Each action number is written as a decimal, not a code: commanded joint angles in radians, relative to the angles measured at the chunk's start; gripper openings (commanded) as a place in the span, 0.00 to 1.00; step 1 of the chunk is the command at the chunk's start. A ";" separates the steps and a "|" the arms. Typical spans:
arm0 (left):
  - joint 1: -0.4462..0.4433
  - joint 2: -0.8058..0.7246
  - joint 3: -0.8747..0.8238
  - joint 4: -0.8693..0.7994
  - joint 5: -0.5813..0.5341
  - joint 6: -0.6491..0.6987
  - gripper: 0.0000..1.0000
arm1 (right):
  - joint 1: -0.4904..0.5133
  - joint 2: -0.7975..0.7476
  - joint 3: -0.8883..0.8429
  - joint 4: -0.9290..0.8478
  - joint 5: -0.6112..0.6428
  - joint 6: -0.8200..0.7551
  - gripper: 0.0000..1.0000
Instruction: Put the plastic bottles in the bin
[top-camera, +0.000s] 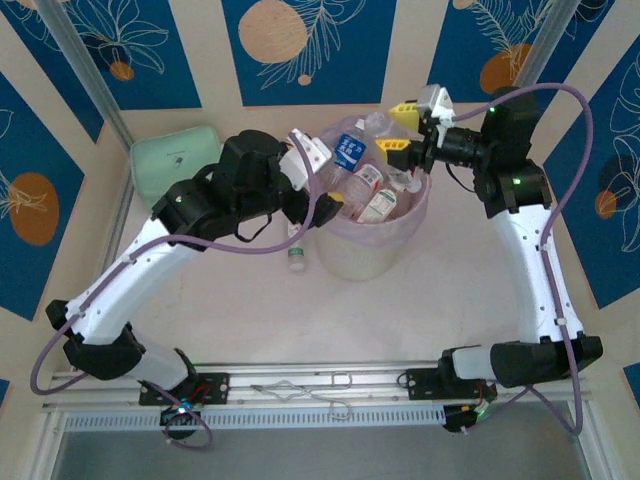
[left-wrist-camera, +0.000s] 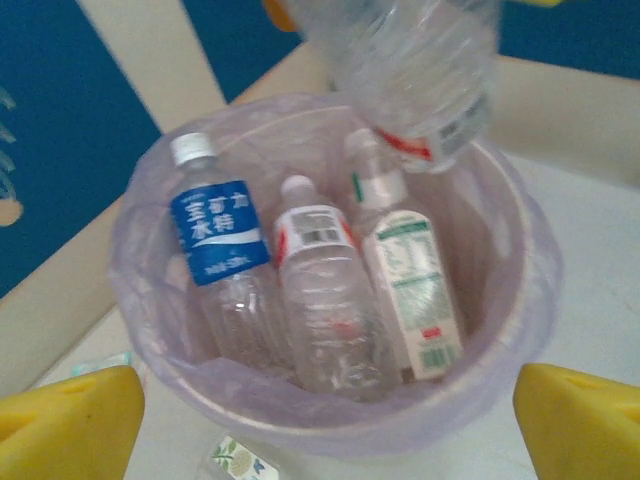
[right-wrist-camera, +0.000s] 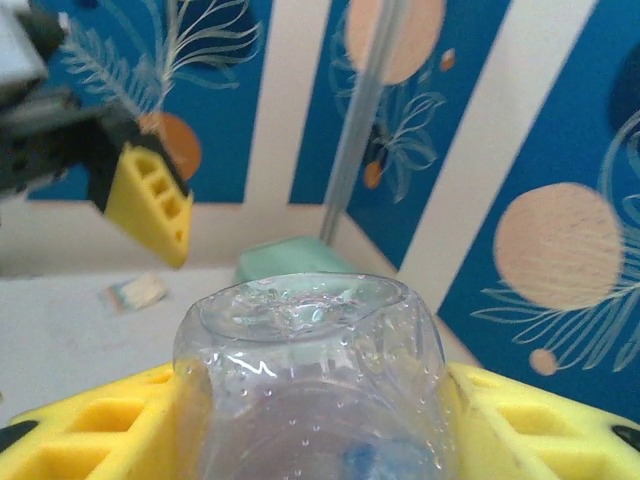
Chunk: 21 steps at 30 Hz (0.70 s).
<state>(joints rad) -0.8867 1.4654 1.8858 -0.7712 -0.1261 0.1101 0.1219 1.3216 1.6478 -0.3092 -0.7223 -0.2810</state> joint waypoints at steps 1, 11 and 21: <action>0.017 0.053 -0.052 0.135 -0.134 -0.157 0.92 | -0.005 -0.004 -0.059 0.308 0.153 0.273 0.50; 0.041 0.154 -0.111 0.194 -0.275 -0.270 0.92 | 0.012 0.039 -0.185 0.636 0.334 0.393 0.50; 0.060 0.150 -0.169 0.153 -0.235 -0.292 0.90 | 0.016 0.152 -0.250 0.723 0.354 0.374 0.50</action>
<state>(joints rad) -0.8406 1.6264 1.7264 -0.6090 -0.3603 -0.1604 0.1310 1.4708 1.4212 0.3717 -0.3973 0.1013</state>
